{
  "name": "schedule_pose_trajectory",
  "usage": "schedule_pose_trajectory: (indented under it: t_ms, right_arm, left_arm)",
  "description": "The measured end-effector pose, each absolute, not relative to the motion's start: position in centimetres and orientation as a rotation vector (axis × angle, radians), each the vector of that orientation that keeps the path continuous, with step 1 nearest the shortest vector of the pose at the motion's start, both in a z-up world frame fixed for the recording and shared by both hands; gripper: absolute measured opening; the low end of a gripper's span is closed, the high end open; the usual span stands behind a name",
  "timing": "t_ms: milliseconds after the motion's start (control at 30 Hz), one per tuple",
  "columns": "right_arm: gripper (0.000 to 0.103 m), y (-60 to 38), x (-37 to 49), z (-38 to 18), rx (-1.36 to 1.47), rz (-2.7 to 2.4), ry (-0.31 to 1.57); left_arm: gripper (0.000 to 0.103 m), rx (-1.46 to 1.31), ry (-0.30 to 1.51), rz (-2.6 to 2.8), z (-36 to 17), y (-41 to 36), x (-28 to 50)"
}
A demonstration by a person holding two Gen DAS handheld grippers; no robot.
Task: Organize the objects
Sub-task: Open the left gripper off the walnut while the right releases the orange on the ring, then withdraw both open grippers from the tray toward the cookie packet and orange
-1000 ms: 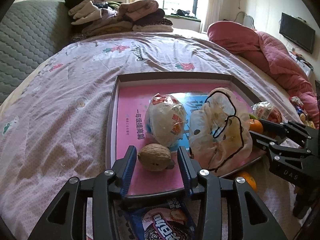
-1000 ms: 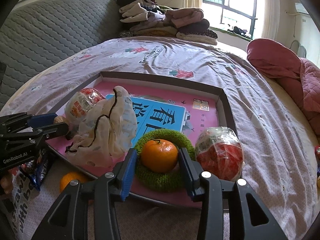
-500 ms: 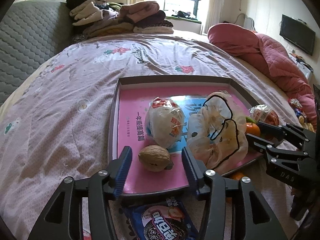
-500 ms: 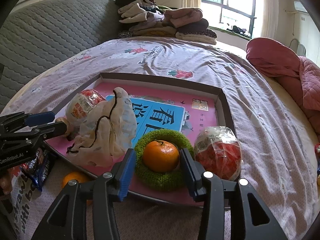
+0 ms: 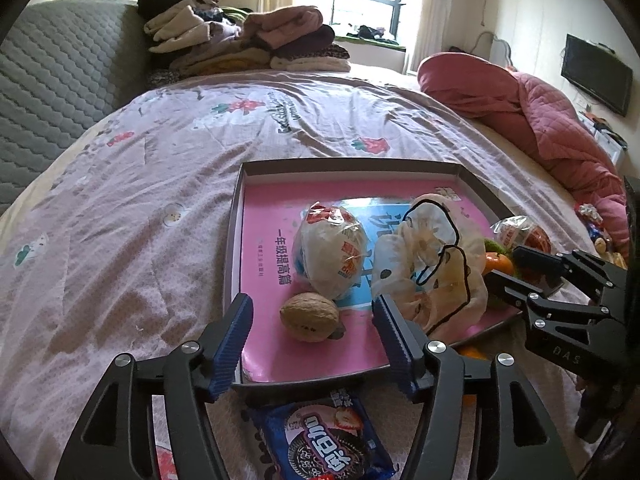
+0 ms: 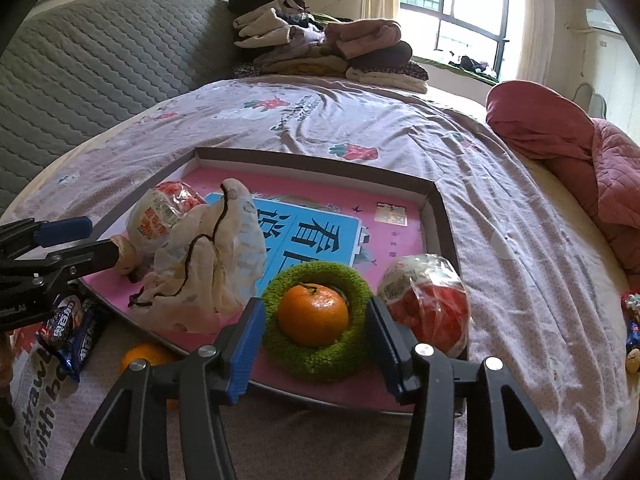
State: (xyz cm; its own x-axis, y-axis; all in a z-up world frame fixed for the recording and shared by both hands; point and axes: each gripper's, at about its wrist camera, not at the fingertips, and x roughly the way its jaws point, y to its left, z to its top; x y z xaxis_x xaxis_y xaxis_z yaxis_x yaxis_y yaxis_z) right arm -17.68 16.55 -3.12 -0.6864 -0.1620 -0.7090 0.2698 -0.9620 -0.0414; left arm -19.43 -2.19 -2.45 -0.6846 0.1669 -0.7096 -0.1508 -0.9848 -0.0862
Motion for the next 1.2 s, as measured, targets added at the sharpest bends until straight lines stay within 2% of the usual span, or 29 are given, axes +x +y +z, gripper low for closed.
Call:
schedule_pose_trajectory:
  t_ms: [433, 767, 900, 1200]
  right_arm:
    - [0.054, 16.8, -17.4, -2.0, 1.057, -2.709, 0.212]
    - [0.058, 17.2, -16.2, 0.7, 0.938, -2.77, 0.187]
    - [0.064, 17.0, -15.8, 1.5, 0.905, -2.771, 0.169]
    - [0.064, 17.1, -15.7, 2.4, 0.894, -2.766, 0.132]
  left_arm:
    - [0.074, -1.106, -0.053, 2.767, -0.8, -2.7, -18.8]
    - [0.075, -1.044, -0.049, 2.795, 1.1, -2.6, -17.8]
    - [0.075, -1.031, -0.048, 2.798, 1.7, -2.5, -17.4]
    - [0.077, -0.978, -0.013, 2.839, 3.1, -2.2, -16.4]
